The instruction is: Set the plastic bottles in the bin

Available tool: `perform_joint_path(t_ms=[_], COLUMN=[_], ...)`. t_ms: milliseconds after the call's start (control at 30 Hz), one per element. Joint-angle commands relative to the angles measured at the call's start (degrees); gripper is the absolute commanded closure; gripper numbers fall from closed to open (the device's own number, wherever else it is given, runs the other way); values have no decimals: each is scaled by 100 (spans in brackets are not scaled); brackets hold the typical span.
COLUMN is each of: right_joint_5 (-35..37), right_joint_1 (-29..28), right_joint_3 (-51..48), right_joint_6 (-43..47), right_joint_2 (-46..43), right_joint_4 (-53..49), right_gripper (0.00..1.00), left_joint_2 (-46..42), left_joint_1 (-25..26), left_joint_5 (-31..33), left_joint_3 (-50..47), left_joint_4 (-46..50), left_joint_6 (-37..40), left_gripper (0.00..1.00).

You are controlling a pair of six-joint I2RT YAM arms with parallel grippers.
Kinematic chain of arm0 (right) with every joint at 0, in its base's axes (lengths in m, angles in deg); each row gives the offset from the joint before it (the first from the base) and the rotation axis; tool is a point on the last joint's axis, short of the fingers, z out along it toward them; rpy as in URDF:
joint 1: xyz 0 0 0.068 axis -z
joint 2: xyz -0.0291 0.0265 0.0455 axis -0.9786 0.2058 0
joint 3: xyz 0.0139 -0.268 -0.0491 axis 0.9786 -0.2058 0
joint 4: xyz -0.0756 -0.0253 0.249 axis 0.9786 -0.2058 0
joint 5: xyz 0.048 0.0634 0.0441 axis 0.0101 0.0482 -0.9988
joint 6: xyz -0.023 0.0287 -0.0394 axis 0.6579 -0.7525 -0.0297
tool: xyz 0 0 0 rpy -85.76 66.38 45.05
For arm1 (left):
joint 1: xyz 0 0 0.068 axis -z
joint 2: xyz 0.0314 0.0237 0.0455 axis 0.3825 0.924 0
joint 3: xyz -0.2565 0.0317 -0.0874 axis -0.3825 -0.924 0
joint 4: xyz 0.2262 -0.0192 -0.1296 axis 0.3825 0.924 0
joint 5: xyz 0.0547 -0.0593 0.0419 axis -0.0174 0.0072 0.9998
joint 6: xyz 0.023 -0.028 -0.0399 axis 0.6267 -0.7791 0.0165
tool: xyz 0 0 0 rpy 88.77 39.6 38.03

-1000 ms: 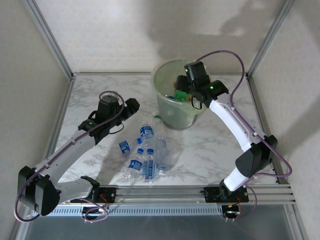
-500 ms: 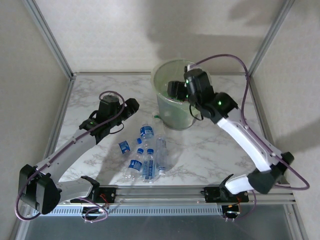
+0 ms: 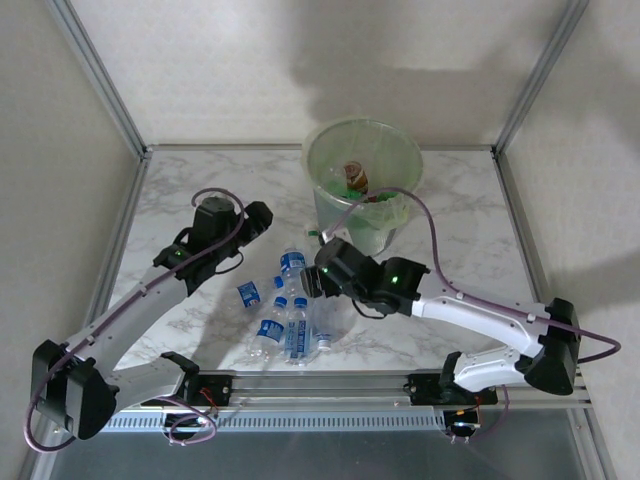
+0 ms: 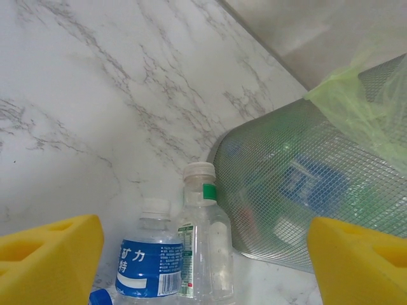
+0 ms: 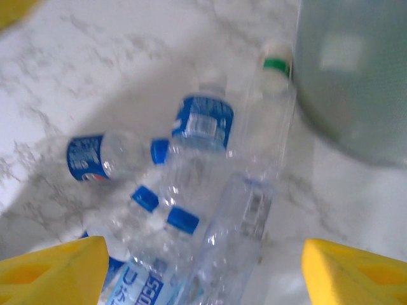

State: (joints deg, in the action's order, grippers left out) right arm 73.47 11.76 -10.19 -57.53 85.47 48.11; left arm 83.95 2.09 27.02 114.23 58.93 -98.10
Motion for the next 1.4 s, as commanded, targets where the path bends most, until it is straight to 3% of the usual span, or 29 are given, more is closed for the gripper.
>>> perform_joint_path(t_ms=[0,100,333,1367], right_joint_5=[-123,-282,-392,-712], right_joint_1=[-110,-126,-150,-132], right_joint_3=[-467,-837,-1267,-914], right_joint_6=[-859,-1181,-1552,-1821], right_joint_2=[-16,189,427,1905], right_joint_4=[228,254,441,570], right_gripper=[20,16,16,23], left_joint_2=[-142,-160,-182,-266], left_joint_1=[29,21,3,-50], left_joint_5=[167,194,167,63], left_joint_3=[-73,-99,-168,-534], left_joint_4=[126,144,83,-103], left_joint_6=[-48,-29,-46,-30], left_gripper=[16,16,17,16])
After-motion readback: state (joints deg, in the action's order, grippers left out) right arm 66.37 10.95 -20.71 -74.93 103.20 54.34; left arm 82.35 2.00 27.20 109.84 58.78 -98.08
